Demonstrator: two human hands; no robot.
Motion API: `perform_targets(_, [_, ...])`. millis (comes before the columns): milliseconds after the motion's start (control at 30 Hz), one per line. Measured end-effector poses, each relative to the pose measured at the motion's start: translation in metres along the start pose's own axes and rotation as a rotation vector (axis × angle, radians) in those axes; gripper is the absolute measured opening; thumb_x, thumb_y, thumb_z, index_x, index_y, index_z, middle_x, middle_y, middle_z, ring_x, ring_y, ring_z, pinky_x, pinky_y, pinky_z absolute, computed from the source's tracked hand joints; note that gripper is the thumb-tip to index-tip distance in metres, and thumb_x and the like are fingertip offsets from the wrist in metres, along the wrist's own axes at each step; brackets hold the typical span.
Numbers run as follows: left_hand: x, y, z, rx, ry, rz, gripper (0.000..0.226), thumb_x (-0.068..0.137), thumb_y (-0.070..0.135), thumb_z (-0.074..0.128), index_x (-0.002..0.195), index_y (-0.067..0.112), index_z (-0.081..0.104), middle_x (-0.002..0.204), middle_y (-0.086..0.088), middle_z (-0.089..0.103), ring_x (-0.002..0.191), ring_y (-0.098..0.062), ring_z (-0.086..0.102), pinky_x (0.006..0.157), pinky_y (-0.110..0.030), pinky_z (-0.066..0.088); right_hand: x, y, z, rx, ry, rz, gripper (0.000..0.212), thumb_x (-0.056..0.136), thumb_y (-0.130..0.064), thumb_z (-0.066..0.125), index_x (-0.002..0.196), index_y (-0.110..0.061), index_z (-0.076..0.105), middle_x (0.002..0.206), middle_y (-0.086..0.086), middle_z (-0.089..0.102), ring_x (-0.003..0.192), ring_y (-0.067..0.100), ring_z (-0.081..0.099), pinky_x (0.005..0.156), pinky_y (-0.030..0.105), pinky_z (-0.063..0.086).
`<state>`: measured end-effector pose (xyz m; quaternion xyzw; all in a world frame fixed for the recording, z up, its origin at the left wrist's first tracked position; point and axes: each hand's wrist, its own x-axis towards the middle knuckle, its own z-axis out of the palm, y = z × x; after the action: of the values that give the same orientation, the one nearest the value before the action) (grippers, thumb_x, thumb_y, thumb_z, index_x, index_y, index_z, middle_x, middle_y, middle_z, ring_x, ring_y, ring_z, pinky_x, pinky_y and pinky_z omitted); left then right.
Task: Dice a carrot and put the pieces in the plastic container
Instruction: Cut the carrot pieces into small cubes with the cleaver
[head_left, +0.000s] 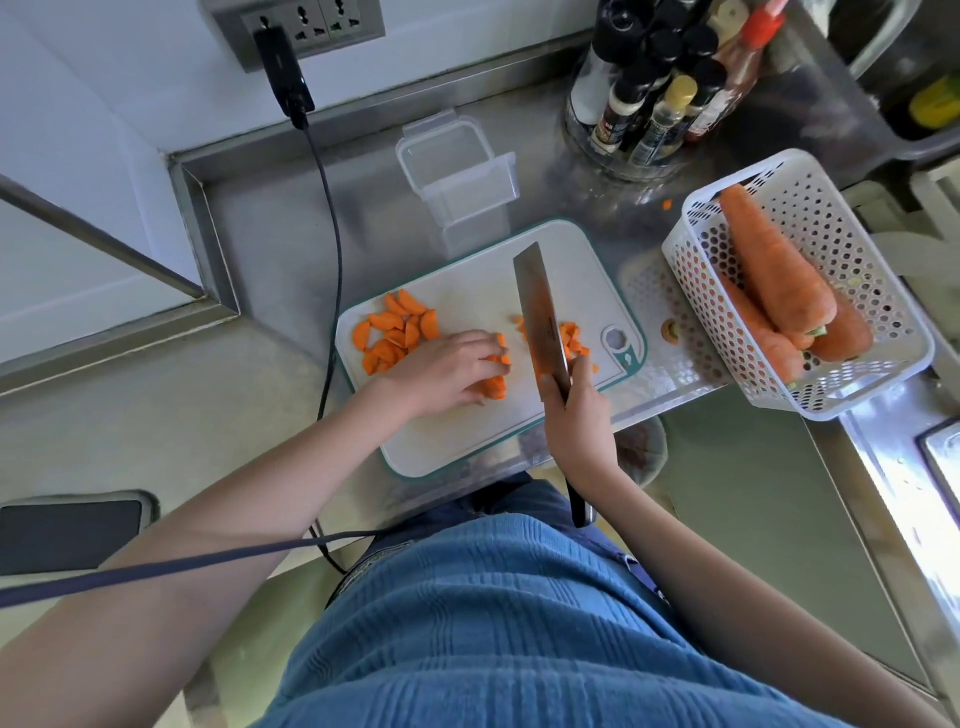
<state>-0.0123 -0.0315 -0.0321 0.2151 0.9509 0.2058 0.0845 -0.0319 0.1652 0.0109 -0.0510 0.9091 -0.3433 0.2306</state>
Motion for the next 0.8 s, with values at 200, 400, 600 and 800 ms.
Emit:
perform_targets(200, [0.012, 0.001, 0.004, -0.076, -0.026, -0.058, 0.041, 0.069, 0.009, 0.079, 0.108, 0.003, 0.068, 0.105, -0.011, 0.067, 0.108, -0.034, 0.054, 0.074, -0.047, 0.053, -0.003, 0.004, -0.003, 0.010, 0.007, 0.019, 0.016, 0.101, -0.028, 0.039, 0.097, -0.014, 0.032, 0.067, 0.008, 0.052, 0.059, 0.032, 0.050, 0.046, 0.033, 0.028])
perform_targets(400, [0.030, 0.001, -0.001, -0.082, -0.137, -0.097, 0.068, 0.070, 0.024, 0.080, 0.130, 0.008, 0.054, 0.138, -0.010, 0.050, 0.131, -0.027, 0.038, 0.108, -0.043, 0.034, -0.003, 0.009, -0.007, 0.037, 0.011, 0.040, 0.016, 0.101, -0.027, 0.040, 0.096, -0.014, 0.032, 0.068, 0.008, 0.052, 0.059, 0.030, 0.049, 0.048, 0.033, 0.031])
perform_targets(600, [0.025, -0.006, -0.003, -0.093, -0.184, -0.163, 0.072, 0.076, 0.025, 0.076, 0.139, 0.012, 0.043, 0.146, -0.011, 0.039, 0.136, -0.025, 0.032, 0.113, -0.032, 0.024, -0.004, 0.013, -0.013, 0.053, 0.035, 0.066, 0.019, 0.101, -0.028, 0.040, 0.097, -0.011, 0.035, 0.074, 0.016, 0.057, 0.062, 0.036, 0.052, 0.051, 0.038, 0.038])
perform_targets(800, [0.020, 0.000, 0.001, -0.217, -0.090, -0.265, 0.076, 0.070, 0.022, 0.081, 0.137, 0.010, 0.046, 0.135, -0.009, 0.049, 0.128, -0.023, 0.040, 0.108, -0.030, 0.030, -0.009, 0.020, -0.013, 0.025, 0.016, 0.107, 0.018, 0.101, -0.028, 0.039, 0.094, -0.013, 0.033, 0.069, 0.012, 0.055, 0.055, 0.031, 0.050, 0.046, 0.032, 0.033])
